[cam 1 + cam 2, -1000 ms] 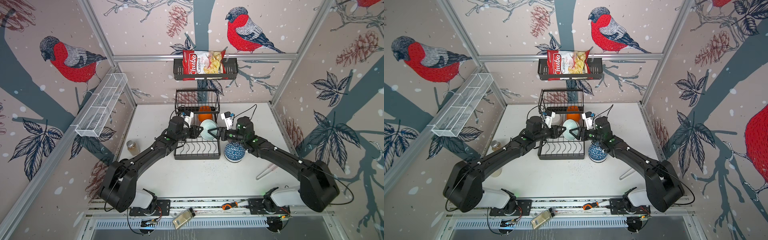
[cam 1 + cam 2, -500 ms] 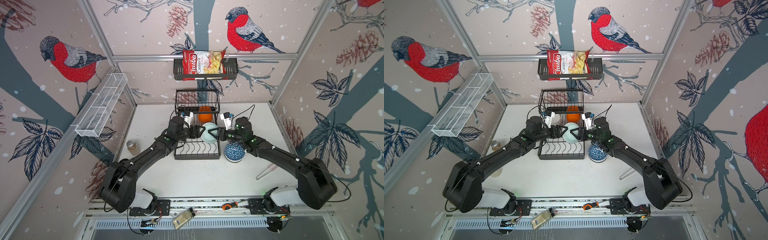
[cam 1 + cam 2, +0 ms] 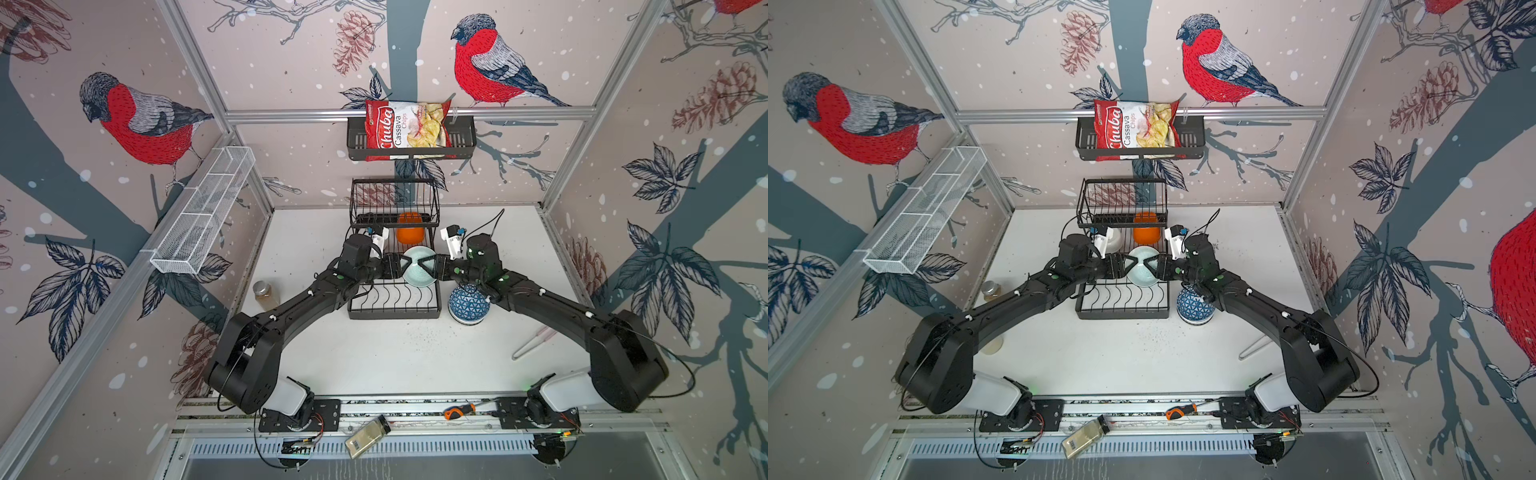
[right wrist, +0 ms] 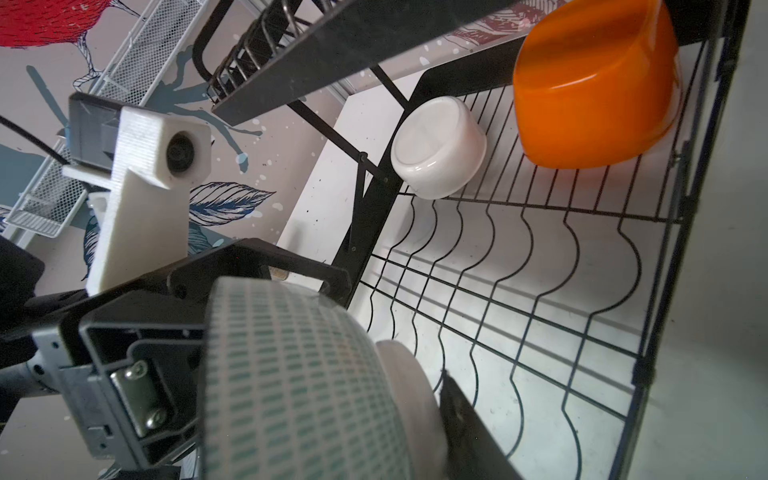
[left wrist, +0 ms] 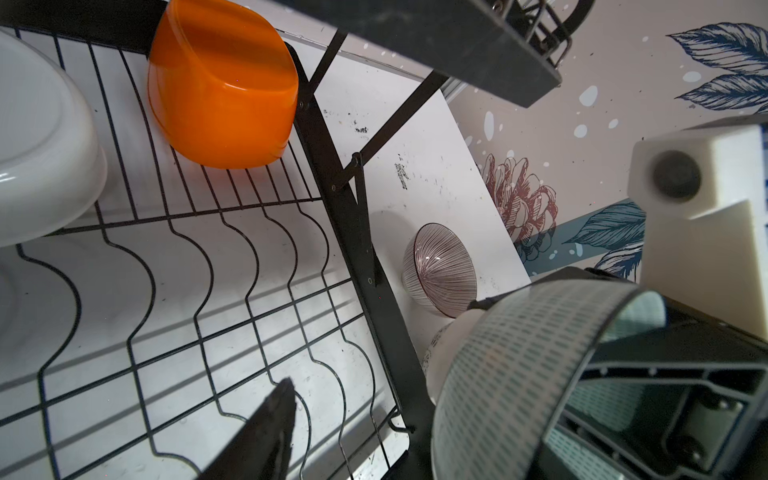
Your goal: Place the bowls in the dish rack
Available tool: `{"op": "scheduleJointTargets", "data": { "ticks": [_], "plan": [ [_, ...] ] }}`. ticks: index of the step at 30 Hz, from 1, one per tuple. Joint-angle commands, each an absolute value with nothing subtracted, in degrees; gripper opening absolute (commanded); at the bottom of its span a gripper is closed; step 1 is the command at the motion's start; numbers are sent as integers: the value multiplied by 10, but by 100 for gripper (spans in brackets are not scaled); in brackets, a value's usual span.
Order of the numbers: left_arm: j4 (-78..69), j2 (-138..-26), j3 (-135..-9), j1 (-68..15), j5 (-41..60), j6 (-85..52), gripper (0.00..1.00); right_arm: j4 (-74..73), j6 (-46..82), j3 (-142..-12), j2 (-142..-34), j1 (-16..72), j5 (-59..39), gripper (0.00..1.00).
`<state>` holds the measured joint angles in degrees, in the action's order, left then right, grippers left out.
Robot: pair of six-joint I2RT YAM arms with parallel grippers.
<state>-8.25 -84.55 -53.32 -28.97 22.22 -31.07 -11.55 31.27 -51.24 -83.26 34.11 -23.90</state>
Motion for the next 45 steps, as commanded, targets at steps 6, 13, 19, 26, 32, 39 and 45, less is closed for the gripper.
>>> {"op": "scheduleJointTargets", "data": {
  "ticks": [6,13,19,26,32,39,45],
  "plan": [
    [-83,-859,-533,-288,205,-304,66,-122,292,-531,-841,354,-206,41],
    [-87,-861,-530,-288,207,-306,60,-100,280,-548,-854,367,-178,37],
    [-93,-859,-526,-288,213,-310,60,-87,278,-558,-864,373,-159,33],
    [-95,-858,-525,-288,212,-311,60,-68,267,-573,-878,379,-134,26],
    [-92,-863,-526,-288,208,-309,61,-47,257,-587,-892,390,-100,17],
    [-78,-860,-529,-288,189,-302,61,-25,242,-600,-914,403,-47,11],
    [-57,-855,-533,-288,163,-294,61,-2,228,-617,-933,422,23,5]
  ]
}}
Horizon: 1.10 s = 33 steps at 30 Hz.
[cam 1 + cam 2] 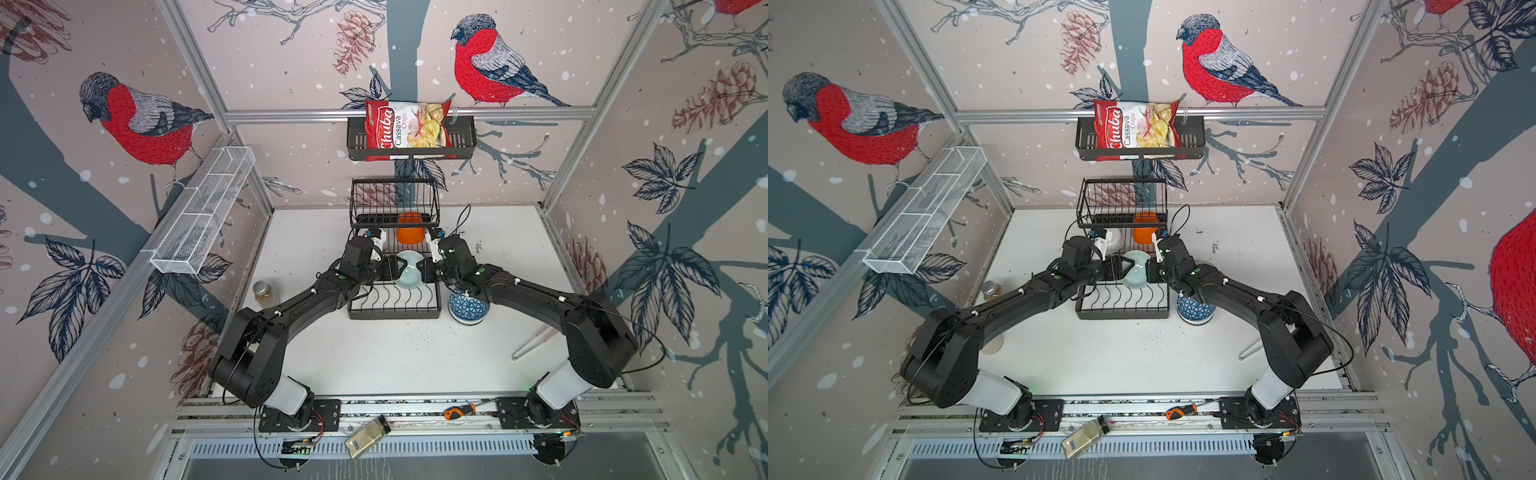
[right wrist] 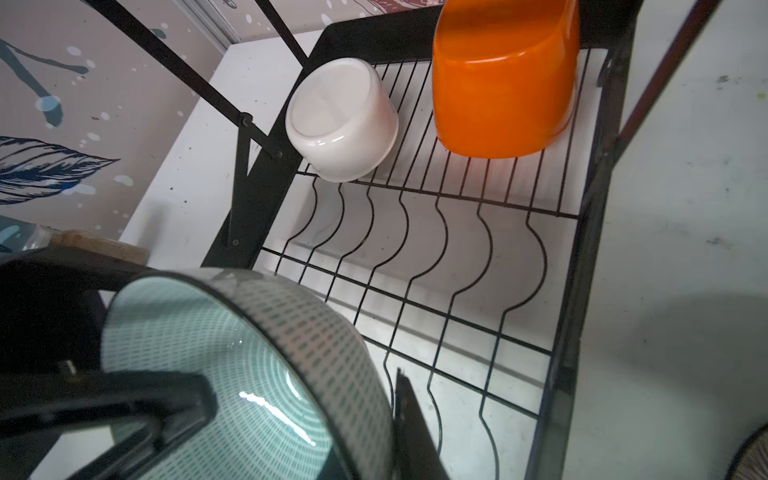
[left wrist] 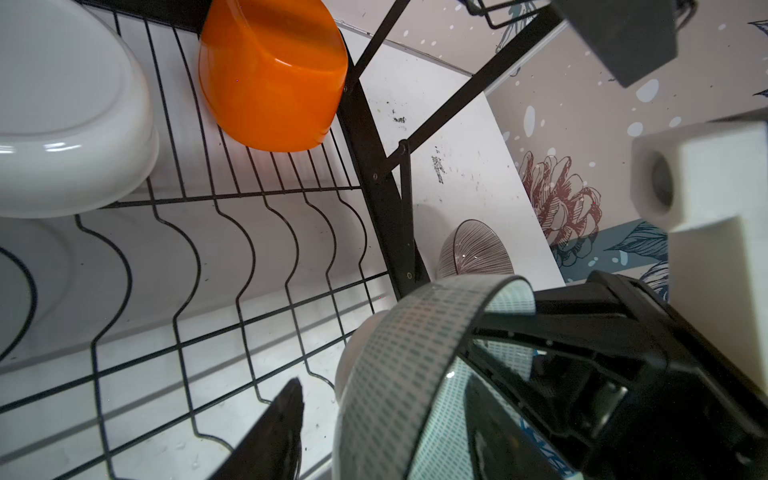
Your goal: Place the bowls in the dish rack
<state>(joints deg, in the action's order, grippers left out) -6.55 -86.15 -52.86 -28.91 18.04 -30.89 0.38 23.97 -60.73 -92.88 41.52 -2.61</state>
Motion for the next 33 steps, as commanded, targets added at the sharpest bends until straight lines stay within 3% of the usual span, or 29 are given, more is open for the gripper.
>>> {"op": "scheduleJointTargets", "data": {
  "ticks": [1,18,33],
  "plan": [
    [-54,-854,-533,-288,156,-293,61,1,226,-620,-936,426,36,4],
    [120,-800,-541,-288,-97,-280,61,94,229,-689,-998,504,384,0],
    [182,-813,-511,-257,-209,-295,61,108,220,-700,-1028,509,488,0]
  ]
}}
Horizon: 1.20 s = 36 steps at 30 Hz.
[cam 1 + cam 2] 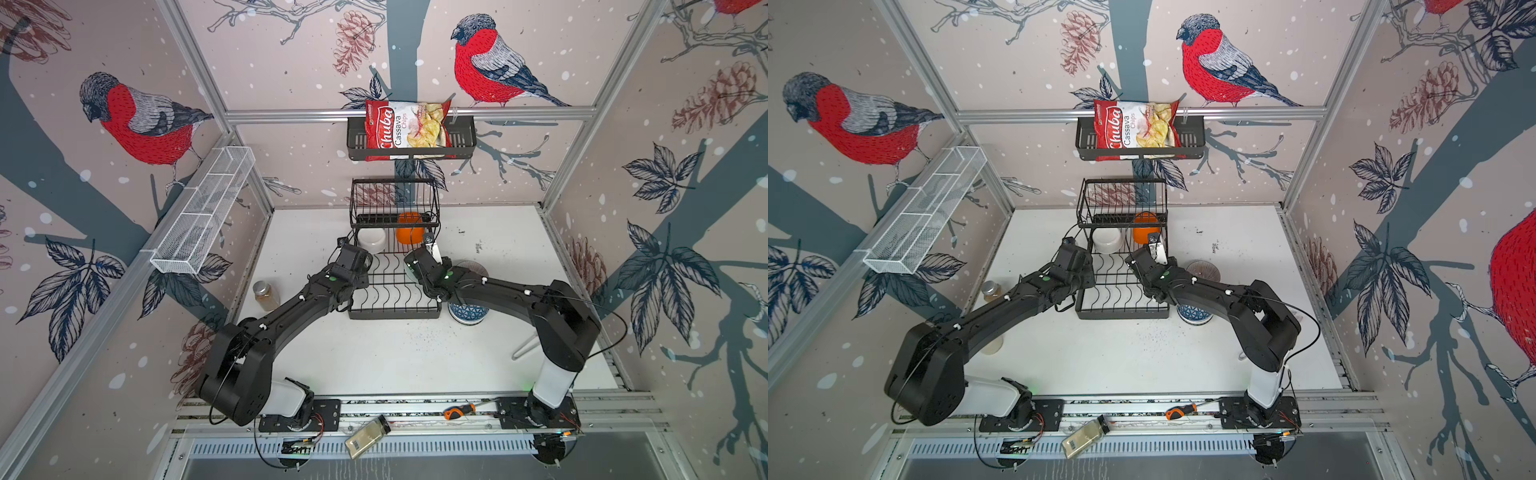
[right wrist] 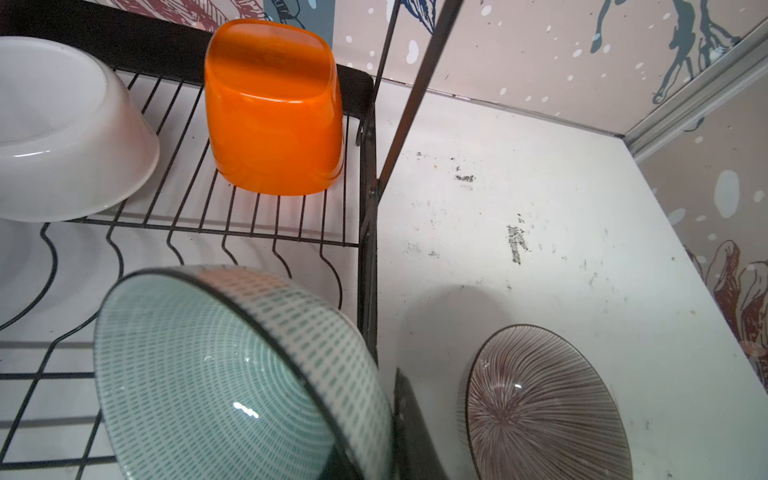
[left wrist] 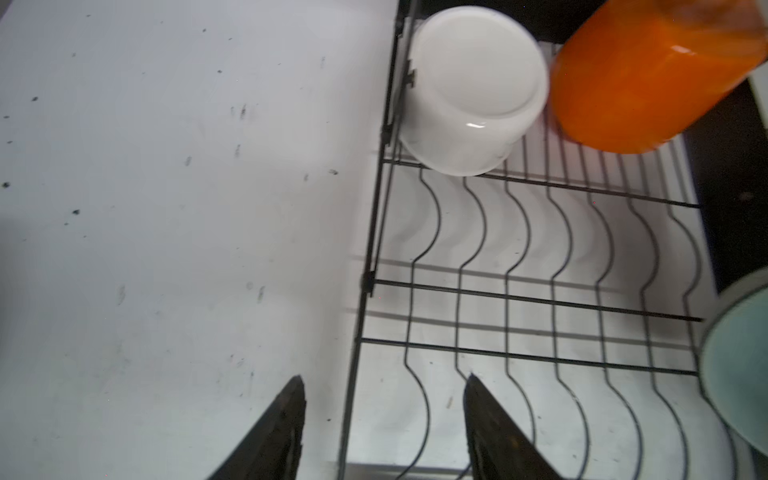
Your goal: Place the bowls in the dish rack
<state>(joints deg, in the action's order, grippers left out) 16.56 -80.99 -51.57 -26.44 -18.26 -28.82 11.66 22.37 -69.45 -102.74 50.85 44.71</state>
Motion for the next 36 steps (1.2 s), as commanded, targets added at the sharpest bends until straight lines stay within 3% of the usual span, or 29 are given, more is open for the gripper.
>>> {"op": "scheduleJointTargets", "data": {
  "ticks": [1,8,15,22,36],
  "plan": [
    [179,-816,-508,-253,-207,-294,60,106,217,-700,-1029,509,489,0],
    [162,-841,-493,-246,-179,-300,59,103,214,-698,-1022,505,483,0],
    [155,-860,-481,-246,-155,-319,32,98,206,-702,-1025,501,483,0],
    [151,-879,-481,-246,-137,-333,15,105,200,-711,-1033,502,507,0],
    [152,-883,-490,-280,-129,-364,0,136,180,-755,-1094,535,635,0]
  ]
}}
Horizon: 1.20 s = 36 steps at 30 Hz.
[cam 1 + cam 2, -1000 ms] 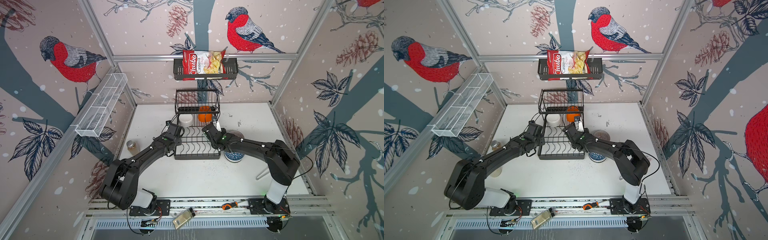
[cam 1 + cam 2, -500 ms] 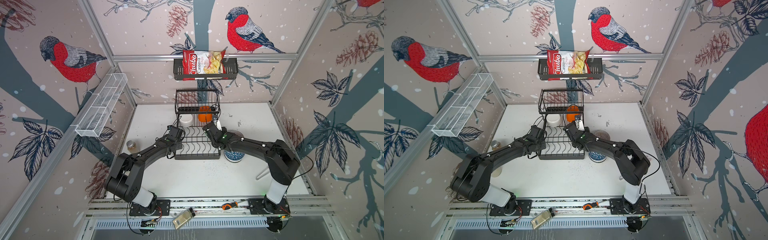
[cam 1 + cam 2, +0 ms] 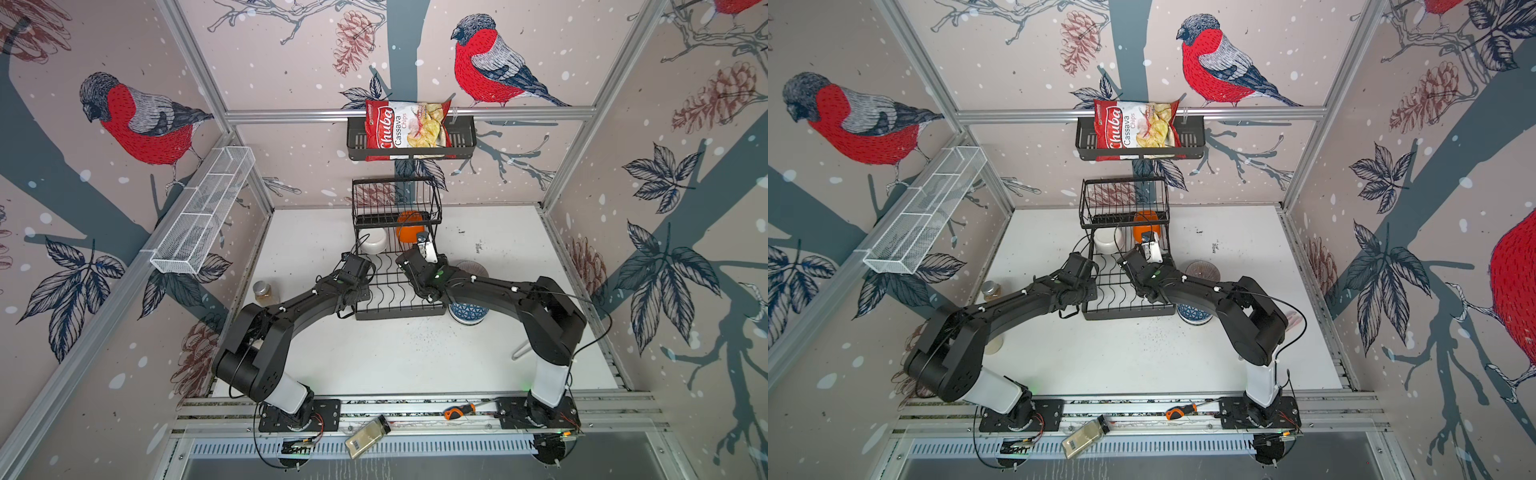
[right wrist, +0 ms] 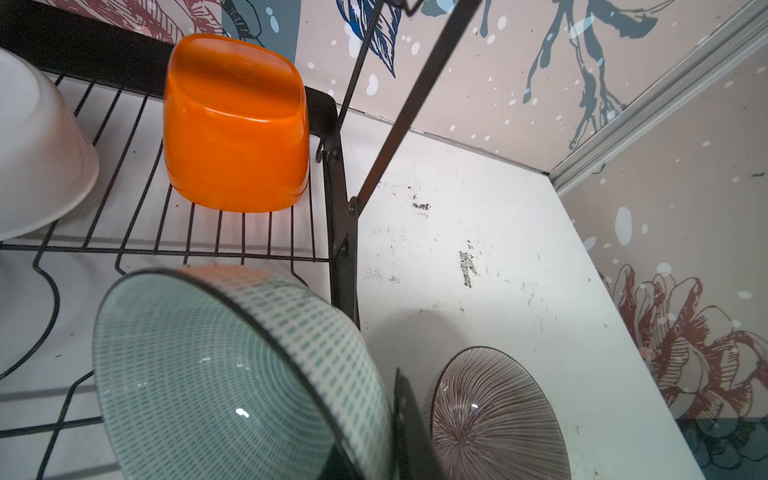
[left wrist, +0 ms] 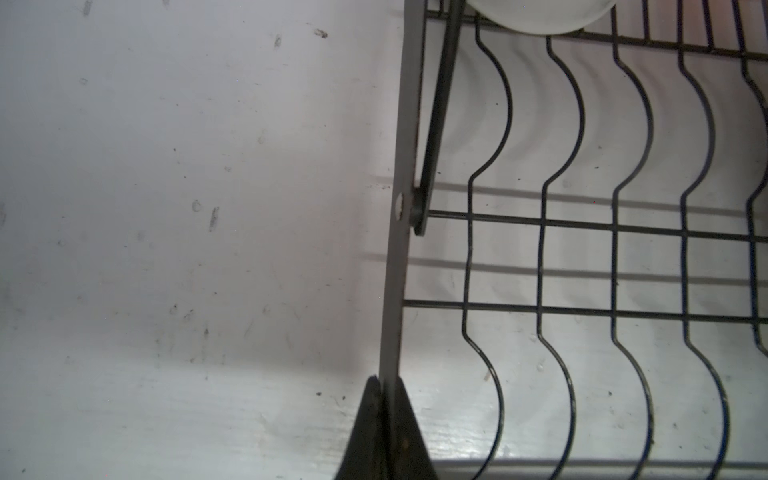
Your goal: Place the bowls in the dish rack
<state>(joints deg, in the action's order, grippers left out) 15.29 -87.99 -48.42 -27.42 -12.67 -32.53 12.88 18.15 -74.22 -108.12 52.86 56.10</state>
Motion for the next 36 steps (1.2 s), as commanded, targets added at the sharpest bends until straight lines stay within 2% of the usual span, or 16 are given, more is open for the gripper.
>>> {"op": "scheduleJointTargets", "data": {
  "ticks": [1,7,24,36],
  "plan": [
    [152,-884,-490,-282,-130,-365,0,139,181,-759,-1100,537,648,0],
    [146,-887,-480,-291,-126,-369,0,154,185,-781,-1136,546,713,0],
    [131,-885,-466,-291,-113,-362,0,121,161,-852,-1225,545,792,0],
    [127,-881,-459,-290,-108,-357,0,240,292,-942,-1291,543,852,0]
  ]
}}
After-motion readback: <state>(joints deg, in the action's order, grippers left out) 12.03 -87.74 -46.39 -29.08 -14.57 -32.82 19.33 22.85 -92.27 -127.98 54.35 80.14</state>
